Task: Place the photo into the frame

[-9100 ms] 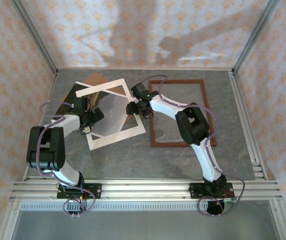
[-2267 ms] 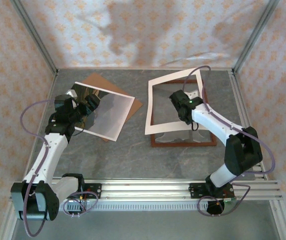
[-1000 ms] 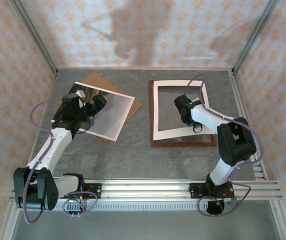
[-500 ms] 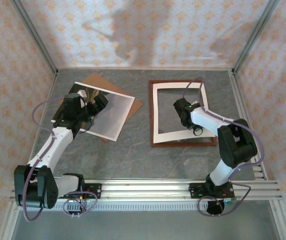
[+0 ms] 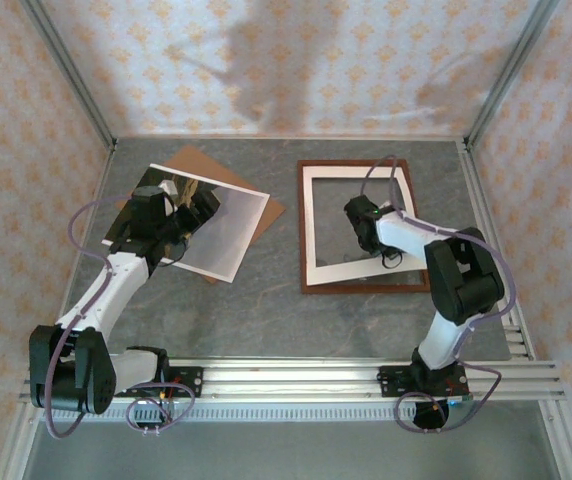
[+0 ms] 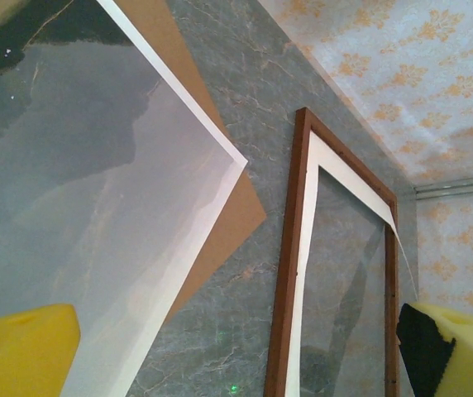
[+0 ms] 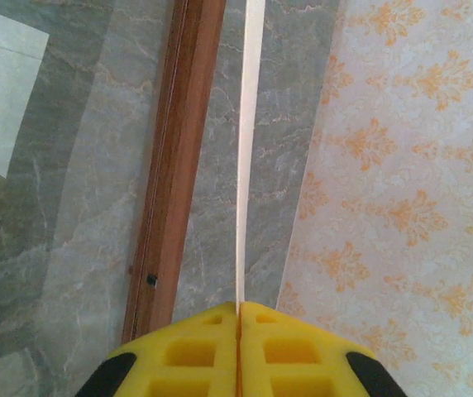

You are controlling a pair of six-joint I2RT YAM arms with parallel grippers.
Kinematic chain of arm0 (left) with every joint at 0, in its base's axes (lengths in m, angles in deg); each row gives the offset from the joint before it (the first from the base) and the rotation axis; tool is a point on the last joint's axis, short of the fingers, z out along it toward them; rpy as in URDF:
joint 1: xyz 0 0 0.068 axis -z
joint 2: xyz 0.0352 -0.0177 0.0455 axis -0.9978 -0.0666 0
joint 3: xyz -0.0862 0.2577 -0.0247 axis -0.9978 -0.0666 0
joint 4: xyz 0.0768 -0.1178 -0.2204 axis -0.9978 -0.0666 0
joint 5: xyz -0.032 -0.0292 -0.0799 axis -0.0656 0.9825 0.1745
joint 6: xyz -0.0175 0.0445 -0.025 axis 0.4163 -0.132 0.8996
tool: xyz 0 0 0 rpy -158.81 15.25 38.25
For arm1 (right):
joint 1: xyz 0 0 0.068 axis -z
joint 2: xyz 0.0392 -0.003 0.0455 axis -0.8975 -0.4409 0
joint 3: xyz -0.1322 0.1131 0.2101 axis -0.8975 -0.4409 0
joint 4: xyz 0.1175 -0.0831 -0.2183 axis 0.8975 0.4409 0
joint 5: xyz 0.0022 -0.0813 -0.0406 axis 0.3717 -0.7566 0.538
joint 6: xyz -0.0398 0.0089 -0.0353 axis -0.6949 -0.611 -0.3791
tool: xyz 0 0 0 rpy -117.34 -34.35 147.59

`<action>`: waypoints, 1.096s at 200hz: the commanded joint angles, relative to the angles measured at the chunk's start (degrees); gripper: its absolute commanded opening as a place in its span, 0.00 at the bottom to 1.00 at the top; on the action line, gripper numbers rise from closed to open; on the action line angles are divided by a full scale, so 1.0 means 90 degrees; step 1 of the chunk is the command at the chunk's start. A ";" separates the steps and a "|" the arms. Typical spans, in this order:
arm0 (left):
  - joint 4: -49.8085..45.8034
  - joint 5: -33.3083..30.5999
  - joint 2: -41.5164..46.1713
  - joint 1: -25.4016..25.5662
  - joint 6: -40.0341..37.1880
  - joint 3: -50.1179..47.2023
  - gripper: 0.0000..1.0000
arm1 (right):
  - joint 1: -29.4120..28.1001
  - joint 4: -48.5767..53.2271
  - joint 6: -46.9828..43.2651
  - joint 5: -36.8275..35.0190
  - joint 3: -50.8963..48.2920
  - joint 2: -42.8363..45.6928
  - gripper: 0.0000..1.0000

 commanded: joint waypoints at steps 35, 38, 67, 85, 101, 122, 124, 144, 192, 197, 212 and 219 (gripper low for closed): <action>0.0097 -0.0057 0.0012 0.0084 0.0060 0.0120 0.99 | 0.0193 -0.0261 -0.0140 -0.0336 0.0414 -0.0174 0.12; 0.0092 -0.0057 0.0012 0.0085 0.0061 0.0119 1.00 | 0.0203 -0.0253 -0.0127 -0.0337 0.0434 -0.0201 0.12; 0.0080 -0.0080 0.0003 0.0105 0.0059 0.0121 0.99 | 0.0200 -0.0102 0.0135 -0.0302 0.0623 -0.0436 0.13; 0.0059 -0.0104 0.0002 0.0105 0.0048 0.0127 0.99 | 0.0205 -0.0070 0.0274 -0.0289 0.0599 -0.0523 0.15; 0.0049 -0.0101 0.0002 0.0114 0.0050 0.0138 1.00 | 0.0206 -0.0012 0.0439 -0.0273 0.0550 -0.0558 0.16; 0.0059 -0.0133 -0.0022 0.0143 0.0055 0.0140 1.00 | 0.0194 0.0032 0.0627 -0.0143 0.0455 -0.0557 0.18; 0.0059 -0.0135 -0.0026 0.0143 0.0055 0.0141 0.99 | 0.0195 0.0038 0.0633 -0.0138 0.0439 -0.0551 0.18; 0.0051 -0.0119 -0.0064 0.0188 0.0055 0.0171 1.00 | 0.0191 0.0026 0.0708 -0.0162 0.0372 -0.0585 0.20; 0.0011 -0.0174 -0.0066 0.0227 0.0036 0.0174 0.99 | 0.0134 0.0236 0.1180 0.0619 0.0584 -0.0388 0.25; 0.0001 -0.0174 -0.0056 0.0240 0.0023 0.0179 0.99 | 0.0090 0.0242 0.1249 0.0809 0.0593 -0.0292 0.25; -0.0060 -0.0178 -0.0055 0.0241 -0.0003 0.0190 1.00 | -0.0124 0.0253 0.1464 0.1617 0.0569 0.0144 0.29; -0.0077 -0.0185 -0.0048 0.0248 -0.0012 0.0185 1.00 | -0.0230 0.0254 0.1596 0.2043 0.0523 0.0384 0.31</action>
